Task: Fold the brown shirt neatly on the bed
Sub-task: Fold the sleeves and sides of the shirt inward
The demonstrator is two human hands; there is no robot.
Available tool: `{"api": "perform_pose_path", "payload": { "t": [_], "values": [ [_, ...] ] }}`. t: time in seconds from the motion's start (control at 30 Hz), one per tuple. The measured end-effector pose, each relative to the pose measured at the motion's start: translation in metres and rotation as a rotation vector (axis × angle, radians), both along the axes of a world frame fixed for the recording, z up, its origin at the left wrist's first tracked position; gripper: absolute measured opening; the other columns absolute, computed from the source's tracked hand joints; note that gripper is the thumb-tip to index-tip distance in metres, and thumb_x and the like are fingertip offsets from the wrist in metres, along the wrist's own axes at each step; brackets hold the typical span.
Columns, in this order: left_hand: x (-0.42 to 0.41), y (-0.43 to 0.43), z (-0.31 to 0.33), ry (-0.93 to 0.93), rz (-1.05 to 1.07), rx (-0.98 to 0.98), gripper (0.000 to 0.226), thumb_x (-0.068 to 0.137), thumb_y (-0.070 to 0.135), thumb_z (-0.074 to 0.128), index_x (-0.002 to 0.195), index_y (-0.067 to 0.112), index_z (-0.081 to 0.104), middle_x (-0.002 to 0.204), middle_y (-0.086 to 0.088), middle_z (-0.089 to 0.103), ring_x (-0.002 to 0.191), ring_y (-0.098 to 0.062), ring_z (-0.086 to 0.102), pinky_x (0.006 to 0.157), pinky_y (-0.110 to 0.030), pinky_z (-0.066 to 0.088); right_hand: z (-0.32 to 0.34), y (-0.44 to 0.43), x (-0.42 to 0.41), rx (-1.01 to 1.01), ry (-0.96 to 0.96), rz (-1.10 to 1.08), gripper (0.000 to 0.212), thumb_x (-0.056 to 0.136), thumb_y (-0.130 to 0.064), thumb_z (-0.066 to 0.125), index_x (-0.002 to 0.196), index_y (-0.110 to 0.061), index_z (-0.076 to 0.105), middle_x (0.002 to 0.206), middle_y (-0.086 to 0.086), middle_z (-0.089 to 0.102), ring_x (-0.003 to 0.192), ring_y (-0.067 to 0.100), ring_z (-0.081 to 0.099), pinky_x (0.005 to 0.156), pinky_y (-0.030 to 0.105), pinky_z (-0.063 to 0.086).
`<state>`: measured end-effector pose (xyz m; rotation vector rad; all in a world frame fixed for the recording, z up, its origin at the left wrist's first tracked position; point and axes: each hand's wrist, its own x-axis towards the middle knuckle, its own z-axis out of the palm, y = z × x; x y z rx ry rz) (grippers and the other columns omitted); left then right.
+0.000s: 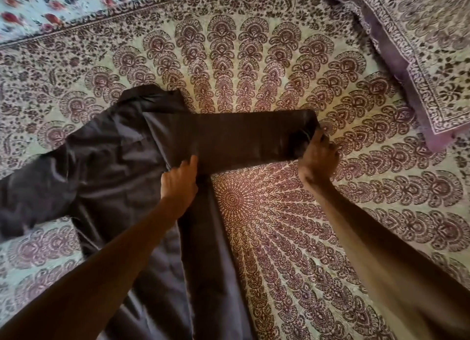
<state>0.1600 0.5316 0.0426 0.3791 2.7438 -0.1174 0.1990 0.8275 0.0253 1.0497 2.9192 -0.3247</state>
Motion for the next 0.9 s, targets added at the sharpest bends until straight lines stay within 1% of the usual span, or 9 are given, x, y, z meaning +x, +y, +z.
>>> {"api": "perform_pose_path", "payload": {
  "t": [0.17, 0.23, 0.3, 0.37, 0.43, 0.5, 0.6, 0.73, 0.9],
  "values": [
    [0.0, -0.036, 0.012, 0.096, 0.637, 0.342, 0.023, 0.087, 0.017, 0.048, 0.11, 0.017, 0.046, 0.101, -0.019, 0.064, 0.09, -0.042, 0.063, 0.078, -0.047, 0.049, 0.065, -0.088, 0.017, -0.662, 0.458, -0.208, 0.032, 0.094, -0.013, 0.057, 0.125, -0.009, 0.049, 0.095, 0.002, 0.07, 0.069, 0.002, 0.065, 0.057, 0.028, 0.056],
    [-0.004, -0.052, 0.008, 0.075, 1.013, 0.579, 0.017, 0.086, 0.015, 0.046, 0.103, 0.019, 0.048, 0.101, -0.022, 0.065, 0.076, -0.037, 0.066, 0.068, -0.046, 0.056, 0.098, -0.128, 0.025, -0.994, 0.55, -0.333, 0.03, 0.09, 0.0, 0.056, 0.117, -0.014, 0.054, 0.086, -0.008, 0.066, 0.07, -0.005, 0.064, 0.064, 0.031, 0.059],
    [-0.008, -0.07, 0.001, -0.042, 1.423, 1.016, 0.021, 0.092, 0.009, 0.042, 0.111, 0.013, 0.049, 0.111, -0.025, 0.064, 0.071, -0.03, 0.068, 0.056, -0.041, 0.059, 0.129, -0.164, 0.033, -1.385, 0.588, -0.447, 0.044, 0.082, 0.012, 0.055, 0.115, -0.017, 0.057, 0.096, -0.001, 0.069, 0.088, 0.01, 0.069, 0.074, 0.04, 0.061],
    [-0.001, -0.091, -0.005, -0.292, 1.525, 1.351, 0.035, 0.1, 0.012, 0.038, 0.131, 0.0, 0.045, 0.13, -0.024, 0.055, 0.103, -0.028, 0.065, 0.075, -0.037, 0.058, 0.154, -0.193, 0.044, -1.682, 0.604, -0.519, 0.048, 0.082, 0.015, 0.054, 0.116, -0.018, 0.058, 0.103, 0.005, 0.07, 0.095, 0.022, 0.069, 0.073, 0.041, 0.061],
    [0.013, -0.106, 0.008, -0.506, 1.45, 1.448, 0.044, 0.097, 0.031, 0.049, 0.127, 0.0, 0.052, 0.137, -0.02, 0.05, 0.124, -0.023, 0.054, 0.094, -0.03, 0.051, 0.17, -0.221, 0.064, -1.826, 0.614, -0.568, 0.049, 0.083, 0.015, 0.052, 0.117, -0.018, 0.06, 0.103, 0.006, 0.071, 0.094, 0.021, 0.069, 0.069, 0.04, 0.059],
    [0.015, -0.116, 0.013, -0.616, 1.51, 1.468, 0.034, 0.097, 0.039, 0.043, 0.113, 0.013, 0.056, 0.125, -0.012, 0.055, 0.12, -0.023, 0.054, 0.1, -0.039, 0.044, 0.173, -0.248, 0.091, -1.886, 0.62, -0.682, 0.049, 0.082, 0.013, 0.053, 0.121, -0.016, 0.061, 0.106, 0.006, 0.071, 0.098, 0.022, 0.069, 0.069, 0.04, 0.058],
    [0.022, -0.123, 0.022, -0.754, 1.47, 1.403, 0.028, 0.097, 0.042, 0.04, 0.107, 0.02, 0.054, 0.098, -0.005, 0.063, 0.087, -0.02, 0.06, 0.072, -0.036, 0.045, 0.154, -0.275, 0.135, -1.831, 0.522, -1.006, 0.049, 0.08, 0.007, 0.06, 0.125, -0.012, 0.061, 0.117, 0.009, 0.069, 0.103, 0.024, 0.066, 0.071, 0.037, 0.057],
    [0.046, -0.126, 0.024, -0.797, 1.174, 1.034, 0.023, 0.094, 0.04, 0.052, 0.112, 0.027, 0.057, 0.101, 0.001, 0.061, 0.077, -0.011, 0.051, 0.072, -0.029, 0.037, 0.12, -0.298, 0.194, -1.525, 0.284, -1.271, 0.04, 0.078, -0.004, 0.068, 0.117, -0.013, 0.064, 0.099, 0.006, 0.064, 0.074, 0.016, 0.057, 0.048, 0.022, 0.046],
    [0.072, -0.124, 0.012, -0.819, 1.106, 0.918, 0.037, 0.095, 0.034, 0.054, 0.126, 0.014, 0.056, 0.106, -0.003, 0.056, 0.081, -0.017, 0.052, 0.085, -0.035, 0.038, 0.097, -0.304, 0.236, -1.49, 0.485, -1.489, 0.029, 0.082, -0.003, 0.067, 0.111, -0.007, 0.064, 0.102, 0.008, 0.064, 0.081, 0.017, 0.059, 0.05, 0.019, 0.05]
  ]
}}
